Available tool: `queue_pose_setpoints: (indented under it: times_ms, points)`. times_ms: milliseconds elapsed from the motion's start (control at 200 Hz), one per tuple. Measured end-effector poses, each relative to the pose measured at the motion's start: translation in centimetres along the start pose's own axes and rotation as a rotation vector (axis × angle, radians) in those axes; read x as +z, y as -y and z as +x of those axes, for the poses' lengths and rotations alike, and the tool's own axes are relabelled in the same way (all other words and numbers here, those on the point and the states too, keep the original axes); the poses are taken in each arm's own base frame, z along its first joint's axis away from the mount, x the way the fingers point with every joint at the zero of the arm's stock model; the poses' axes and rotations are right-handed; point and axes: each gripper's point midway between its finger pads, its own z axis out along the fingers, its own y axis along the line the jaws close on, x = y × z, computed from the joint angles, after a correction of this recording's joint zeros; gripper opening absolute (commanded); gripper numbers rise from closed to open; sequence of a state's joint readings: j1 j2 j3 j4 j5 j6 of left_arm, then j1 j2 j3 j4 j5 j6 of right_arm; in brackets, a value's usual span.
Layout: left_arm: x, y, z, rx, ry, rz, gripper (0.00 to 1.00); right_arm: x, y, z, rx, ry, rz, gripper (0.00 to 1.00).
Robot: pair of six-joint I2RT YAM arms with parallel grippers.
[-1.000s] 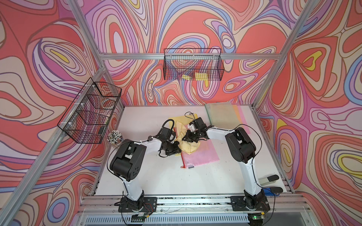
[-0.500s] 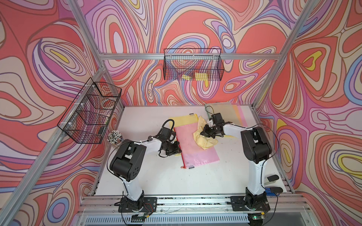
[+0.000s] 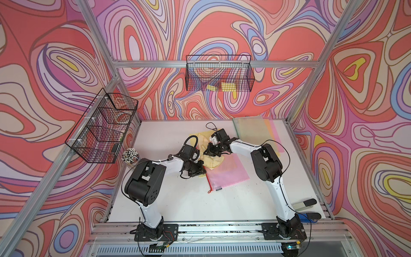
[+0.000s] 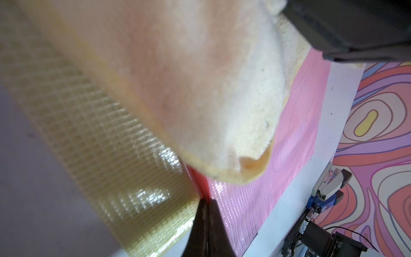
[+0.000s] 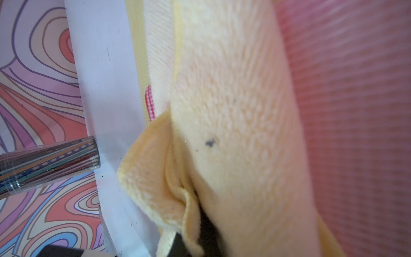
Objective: Wipe the document bag
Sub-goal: Wipe the dirt from the document bag.
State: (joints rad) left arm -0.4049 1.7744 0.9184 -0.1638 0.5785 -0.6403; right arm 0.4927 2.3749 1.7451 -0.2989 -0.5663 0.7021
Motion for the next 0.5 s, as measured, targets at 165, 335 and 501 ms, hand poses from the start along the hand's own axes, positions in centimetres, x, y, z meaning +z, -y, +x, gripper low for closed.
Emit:
queue_pose_setpoints:
  times_ms: [165, 335, 501]
  points:
    - [0.0, 0.0, -0.1, 0.002, 0.004, 0.001, 0.00, -5.3, 5.9, -3.6, 0.109, 0.083, 0.018, 0.00]
    - [0.0, 0.1, -0.1, 0.003, 0.003, 0.004, 0.00, -9.6, 10.1, -6.1, 0.181, 0.158, 0.063, 0.00]
    - [0.0, 0.2, 0.0, 0.001, -0.004, 0.012, 0.00, -6.3, 5.7, -5.0, 0.107, 0.103, 0.065, 0.00]
